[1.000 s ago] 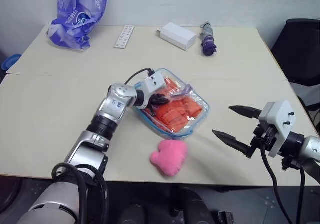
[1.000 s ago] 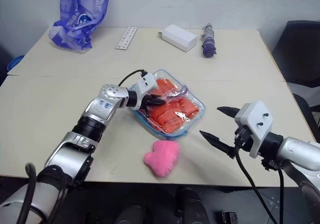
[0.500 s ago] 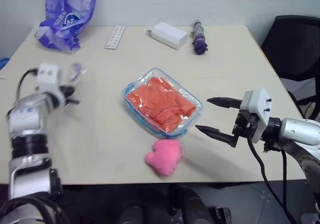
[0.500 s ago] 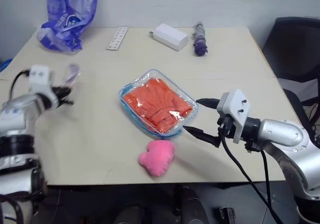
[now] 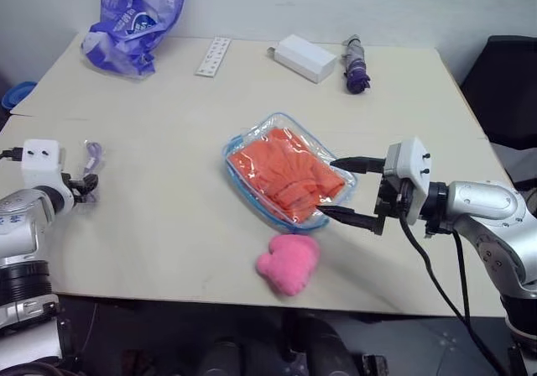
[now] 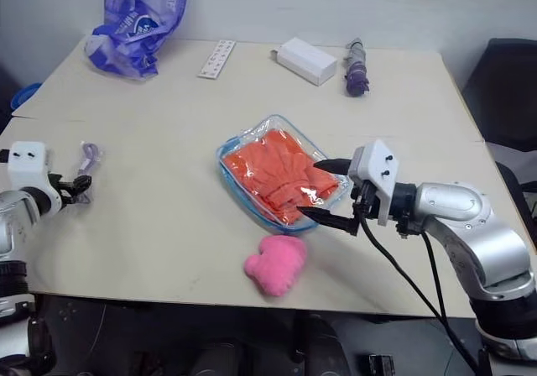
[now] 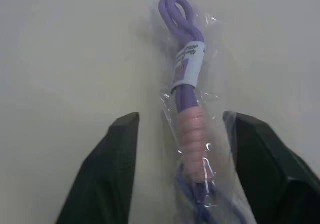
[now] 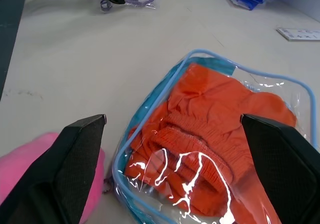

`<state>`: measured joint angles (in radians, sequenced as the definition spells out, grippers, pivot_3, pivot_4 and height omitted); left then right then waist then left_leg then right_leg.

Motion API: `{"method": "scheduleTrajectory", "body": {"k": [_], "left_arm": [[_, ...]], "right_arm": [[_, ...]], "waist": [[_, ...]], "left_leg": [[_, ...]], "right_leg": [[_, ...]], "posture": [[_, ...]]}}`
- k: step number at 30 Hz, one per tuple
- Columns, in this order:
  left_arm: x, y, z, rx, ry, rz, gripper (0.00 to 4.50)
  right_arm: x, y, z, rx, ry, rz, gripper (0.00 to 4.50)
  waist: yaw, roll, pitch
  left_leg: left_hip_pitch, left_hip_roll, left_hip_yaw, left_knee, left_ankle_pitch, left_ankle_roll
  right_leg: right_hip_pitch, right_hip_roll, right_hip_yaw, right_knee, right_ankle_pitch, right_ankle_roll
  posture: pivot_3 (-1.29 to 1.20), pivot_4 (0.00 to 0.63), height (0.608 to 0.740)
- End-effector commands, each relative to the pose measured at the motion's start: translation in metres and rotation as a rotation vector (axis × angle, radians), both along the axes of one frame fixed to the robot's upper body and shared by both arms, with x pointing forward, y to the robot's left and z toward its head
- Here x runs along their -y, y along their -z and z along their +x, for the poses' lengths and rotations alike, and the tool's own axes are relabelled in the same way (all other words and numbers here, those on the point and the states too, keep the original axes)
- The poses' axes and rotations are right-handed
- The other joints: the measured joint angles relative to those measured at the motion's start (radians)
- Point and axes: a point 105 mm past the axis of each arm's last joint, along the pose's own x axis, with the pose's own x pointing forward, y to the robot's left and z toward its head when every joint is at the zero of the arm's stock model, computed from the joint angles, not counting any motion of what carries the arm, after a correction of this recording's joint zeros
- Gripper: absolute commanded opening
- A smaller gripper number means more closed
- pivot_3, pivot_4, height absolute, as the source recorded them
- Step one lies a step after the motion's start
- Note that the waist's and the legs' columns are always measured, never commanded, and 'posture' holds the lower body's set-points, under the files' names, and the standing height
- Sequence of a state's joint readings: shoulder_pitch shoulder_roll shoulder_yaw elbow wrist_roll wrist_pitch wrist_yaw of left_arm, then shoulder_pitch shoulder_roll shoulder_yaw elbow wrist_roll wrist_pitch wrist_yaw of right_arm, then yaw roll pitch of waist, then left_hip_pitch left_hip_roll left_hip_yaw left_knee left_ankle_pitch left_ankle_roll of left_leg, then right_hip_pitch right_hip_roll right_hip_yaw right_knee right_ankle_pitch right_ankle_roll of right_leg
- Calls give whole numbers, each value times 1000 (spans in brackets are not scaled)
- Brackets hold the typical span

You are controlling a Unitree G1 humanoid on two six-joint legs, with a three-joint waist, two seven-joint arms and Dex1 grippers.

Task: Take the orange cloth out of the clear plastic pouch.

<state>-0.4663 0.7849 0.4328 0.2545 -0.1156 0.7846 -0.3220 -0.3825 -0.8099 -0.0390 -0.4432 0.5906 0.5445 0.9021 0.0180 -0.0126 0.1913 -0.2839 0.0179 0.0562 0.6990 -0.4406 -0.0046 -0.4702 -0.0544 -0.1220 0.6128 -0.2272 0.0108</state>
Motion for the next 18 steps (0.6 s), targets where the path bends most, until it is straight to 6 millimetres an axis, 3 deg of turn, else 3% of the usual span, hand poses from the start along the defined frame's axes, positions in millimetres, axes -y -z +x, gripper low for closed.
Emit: {"method": "scheduleTrajectory", "body": {"k": [1,4,6,10,12,14,18], "left_arm": [[-18,-37,-10,87,-20,37,3908],[-16,-65,-14,122,86,45,3908],[1,-87,-14,146,244,98,3908],[77,-123,-10,197,740,287,3908],[109,-121,-9,174,959,405,3908],[135,-104,-3,89,1157,562,3908],[171,-80,23,27,1371,795,3908]], "right_arm": [[0,-8,-3,45,-10,3,4500],[3,-8,-5,47,2,-1,4500],[7,-7,-5,46,21,-3,4500],[12,-6,-9,44,43,-4,4500],[13,-6,-11,45,50,-7,4500],[14,-7,-12,51,63,-6,4500],[17,-10,-14,63,101,4,4500]], "waist": [[-5,0,0],[-9,0,0],[-9,0,0],[6,0,0],[10,0,0],[8,0,0],[7,1,0]], "left_leg": [[0,0,0,0,0,0],[0,0,0,0,0,0],[0,0,0,0,0,0],[-1,-1,-1,0,0,0],[-2,-2,0,1,0,0],[-2,-2,5,1,0,0],[-3,-5,9,2,1,0]], "right_leg": [[0,0,0,0,0,0],[0,0,0,0,0,0],[0,0,0,0,0,0],[0,-1,-2,0,0,0],[0,-3,-4,0,0,0],[1,-3,-5,-1,0,0],[2,0,-5,-1,0,0]], "posture": [[0,150,740],[0,150,740],[0,150,740],[0,150,740],[0,150,740],[0,150,740],[0,150,740]]}}
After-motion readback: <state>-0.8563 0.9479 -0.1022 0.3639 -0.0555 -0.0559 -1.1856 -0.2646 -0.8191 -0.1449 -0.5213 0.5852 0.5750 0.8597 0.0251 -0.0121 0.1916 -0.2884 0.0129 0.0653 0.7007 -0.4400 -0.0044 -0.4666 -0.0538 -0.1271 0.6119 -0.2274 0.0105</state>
